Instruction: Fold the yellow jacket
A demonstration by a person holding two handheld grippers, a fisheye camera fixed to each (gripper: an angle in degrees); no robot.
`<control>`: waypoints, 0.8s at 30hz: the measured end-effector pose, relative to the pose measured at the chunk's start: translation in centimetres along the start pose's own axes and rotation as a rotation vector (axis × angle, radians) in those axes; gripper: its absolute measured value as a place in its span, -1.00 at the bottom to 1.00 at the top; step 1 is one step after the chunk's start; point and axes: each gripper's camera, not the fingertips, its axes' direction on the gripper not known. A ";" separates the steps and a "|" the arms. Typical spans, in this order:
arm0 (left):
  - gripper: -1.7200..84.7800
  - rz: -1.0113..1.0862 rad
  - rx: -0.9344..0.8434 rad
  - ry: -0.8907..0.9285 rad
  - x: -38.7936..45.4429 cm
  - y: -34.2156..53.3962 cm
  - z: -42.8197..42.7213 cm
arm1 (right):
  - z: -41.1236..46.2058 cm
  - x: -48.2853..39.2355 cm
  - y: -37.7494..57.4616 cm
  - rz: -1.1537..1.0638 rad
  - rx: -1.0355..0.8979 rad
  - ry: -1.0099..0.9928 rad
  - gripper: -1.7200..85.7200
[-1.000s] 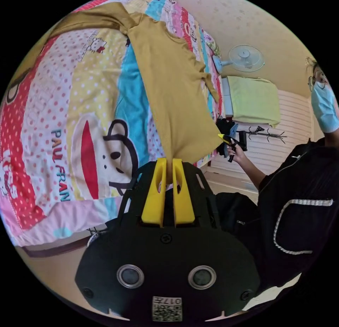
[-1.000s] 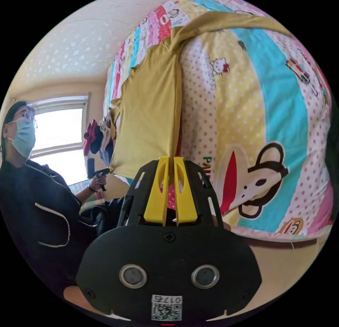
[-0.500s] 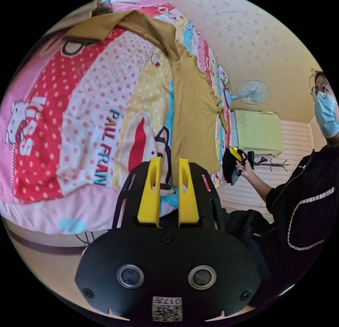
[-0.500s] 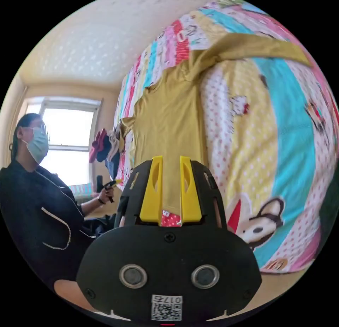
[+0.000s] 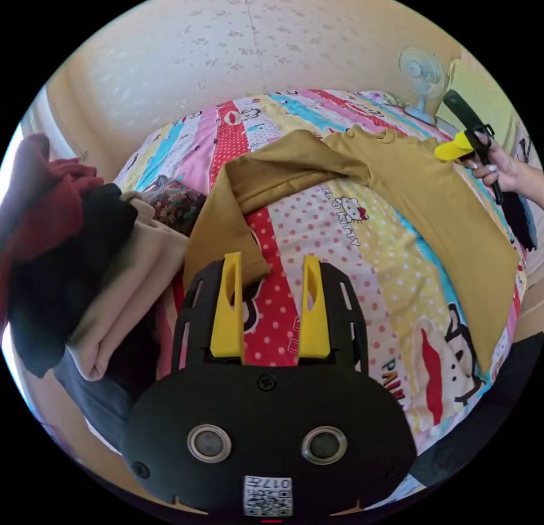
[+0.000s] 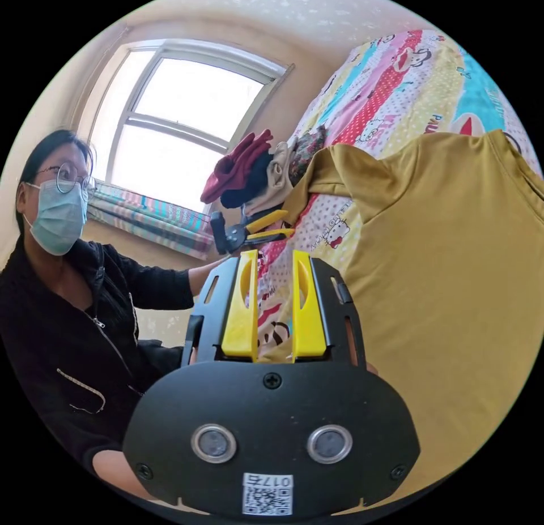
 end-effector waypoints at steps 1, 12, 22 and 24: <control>-0.62 -0.016 -0.053 -0.031 -0.2 -0.1 2.2 | 0.4 -0.2 0.0 0.004 0.002 -0.002 -0.75; -0.88 -0.197 -0.014 0.382 -11.0 1.8 0.6 | -0.3 -5.1 3.8 0.061 0.125 0.096 -0.75; -0.87 -0.716 0.317 1.339 -25.4 4.6 -2.9 | 10.3 -22.7 0.8 -0.426 0.280 0.410 -0.54; -0.87 -0.702 0.305 1.347 -25.4 4.6 -2.7 | 13.0 -25.3 0.2 -0.492 0.354 0.517 -0.54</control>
